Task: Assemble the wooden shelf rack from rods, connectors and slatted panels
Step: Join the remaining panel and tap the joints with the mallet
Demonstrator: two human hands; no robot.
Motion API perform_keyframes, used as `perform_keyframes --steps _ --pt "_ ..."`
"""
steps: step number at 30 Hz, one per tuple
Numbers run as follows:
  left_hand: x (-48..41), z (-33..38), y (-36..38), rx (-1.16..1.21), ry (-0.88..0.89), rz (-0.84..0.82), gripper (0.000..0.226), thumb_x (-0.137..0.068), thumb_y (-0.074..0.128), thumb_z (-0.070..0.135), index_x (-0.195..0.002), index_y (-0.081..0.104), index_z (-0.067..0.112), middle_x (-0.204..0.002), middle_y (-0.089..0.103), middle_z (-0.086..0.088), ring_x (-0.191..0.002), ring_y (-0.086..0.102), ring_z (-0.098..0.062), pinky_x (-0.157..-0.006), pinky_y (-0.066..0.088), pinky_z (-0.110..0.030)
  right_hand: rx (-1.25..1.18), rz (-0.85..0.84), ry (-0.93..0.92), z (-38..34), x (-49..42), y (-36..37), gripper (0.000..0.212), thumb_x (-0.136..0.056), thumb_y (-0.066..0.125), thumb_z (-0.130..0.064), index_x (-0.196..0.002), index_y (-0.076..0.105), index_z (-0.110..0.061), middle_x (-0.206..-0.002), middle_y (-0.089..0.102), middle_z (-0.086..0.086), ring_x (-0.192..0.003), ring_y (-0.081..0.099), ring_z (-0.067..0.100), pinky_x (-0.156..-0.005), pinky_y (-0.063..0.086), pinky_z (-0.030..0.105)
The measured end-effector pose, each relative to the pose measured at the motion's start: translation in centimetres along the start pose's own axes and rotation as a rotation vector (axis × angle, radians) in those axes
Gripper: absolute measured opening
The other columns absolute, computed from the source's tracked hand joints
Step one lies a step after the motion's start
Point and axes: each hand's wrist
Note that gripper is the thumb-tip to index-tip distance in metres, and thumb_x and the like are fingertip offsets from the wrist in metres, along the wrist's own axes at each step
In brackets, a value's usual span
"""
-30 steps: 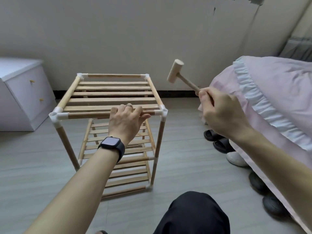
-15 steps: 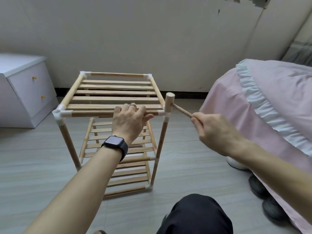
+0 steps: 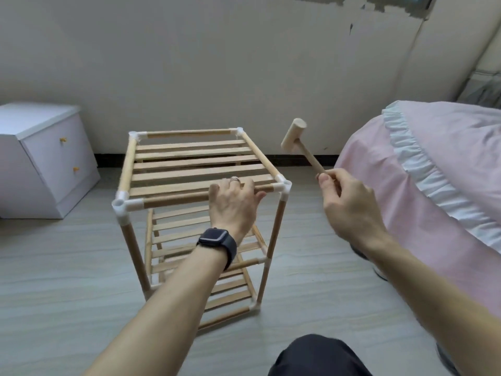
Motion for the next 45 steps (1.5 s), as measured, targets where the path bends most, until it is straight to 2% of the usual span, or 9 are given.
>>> perform_keyframes --steps 5,14,19,24,27,30,37,42,45 --pt "-1.8 0.5 -0.9 0.262 0.136 -0.137 0.039 -0.100 0.048 0.016 -0.139 0.045 0.023 -0.128 0.058 -0.001 -0.120 0.047 -0.022 -0.104 0.034 -0.038 -0.244 -0.036 0.064 -1.2 -0.6 5.3 0.018 -0.108 0.044 -0.030 -0.104 0.060 -0.024 -0.081 0.063 -0.003 -0.067 0.057 0.009 -0.059 0.042 0.023" --pt "6.0 -13.6 -3.1 0.230 -0.016 0.394 0.066 -0.086 0.072 0.039 -0.141 0.044 0.016 -0.144 0.043 -0.011 -0.127 0.044 -0.027 -0.095 0.039 -0.040 -0.371 -0.186 -0.084 -3.6 -0.8 12.9 0.020 -0.107 0.045 -0.033 -0.103 0.061 -0.023 -0.087 0.063 -0.001 -0.077 0.057 0.017 -0.068 0.047 0.036" --pt "9.3 -16.6 -1.5 0.832 -0.403 0.043 0.050 -0.091 0.051 0.063 -0.125 0.033 0.031 -0.112 0.060 0.003 -0.100 0.062 -0.014 -0.066 0.054 -0.017 -0.237 -0.183 -0.217 -4.2 -0.1 14.0 0.017 -0.105 0.051 -0.026 -0.109 0.066 -0.019 -0.094 0.062 -0.006 -0.101 0.054 0.019 -0.079 0.039 0.023" --pt "9.9 -17.3 -0.9 0.829 -0.300 0.004 0.058 -0.091 0.036 0.067 -0.129 0.057 0.029 -0.101 0.072 0.005 -0.092 0.068 -0.009 -0.072 0.056 -0.018 -0.342 -0.267 -0.404 -7.4 -0.6 12.3 0.024 -0.104 0.053 -0.024 -0.121 0.067 -0.015 -0.065 0.058 -0.007 -0.048 0.050 0.010 -0.044 0.038 0.020" --pt "9.9 -17.2 -0.8 0.837 -0.327 -0.001 0.047 -0.094 0.040 0.060 -0.126 0.057 0.030 -0.099 0.071 0.005 -0.089 0.068 -0.008 -0.071 0.053 -0.018 -0.127 -0.400 -0.524 -10.7 -1.5 10.7 0.027 -0.098 0.061 -0.035 -0.122 0.069 -0.027 -0.077 0.069 -0.012 -0.054 0.059 0.005 -0.047 0.047 0.022" --pt "9.9 -17.3 -0.8 0.810 -0.336 0.003 0.030 -0.100 0.047 0.045 -0.124 0.056 0.030 -0.099 0.070 0.004 -0.089 0.068 -0.012 -0.074 0.056 -0.025 -0.230 -0.581 -0.359 -13.6 -3.0 9.3 0.022 -0.086 0.079 -0.038 -0.105 0.069 -0.035 -0.078 0.073 -0.012 -0.069 0.068 0.001 -0.056 0.050 0.011" --pt "10.3 -16.9 -1.8 0.833 -0.348 -0.023 0.049 -0.093 0.039 0.059 -0.124 0.056 0.025 -0.104 0.070 -0.001 -0.091 0.068 -0.020 -0.079 0.059 -0.045 -0.936 -0.631 0.049 -18.8 -5.7 8.3 0.019 -0.075 0.090 -0.031 -0.081 0.077 -0.020 -0.084 0.077 0.010 -0.045 0.043 0.007 -0.043 0.037 0.019" --pt "10.2 -17.1 -1.4 0.858 -0.357 -0.028 0.041 -0.098 0.043 0.053 -0.123 0.056 0.024 -0.104 0.070 -0.001 -0.089 0.068 -0.022 -0.078 0.059 -0.048 -1.268 -0.399 0.325 -21.5 -5.8 10.9 0.017 -0.096 0.069 -0.034 -0.088 0.069 -0.019 -0.079 0.071 -0.005 -0.080 0.067 0.012 -0.076 0.051 0.029" --pt "10.2 -17.0 -1.4 0.853 -0.355 -0.016 0.044 -0.097 0.041 0.054 -0.124 0.057 0.024 -0.103 0.070 -0.002 -0.088 0.068 -0.023 -0.077 0.058 -0.048 -1.420 -0.314 0.418 -23.1 -5.9 12.4 0.034 -0.107 0.048 -0.028 -0.074 0.049 -0.020 -0.054 0.043 -0.006 -0.047 0.042 0.011 -0.055 0.035 0.024"
Point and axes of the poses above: each hand's wrist, its own x-axis away from the middle knuckle, its own y-axis out of the palm, z = x × y
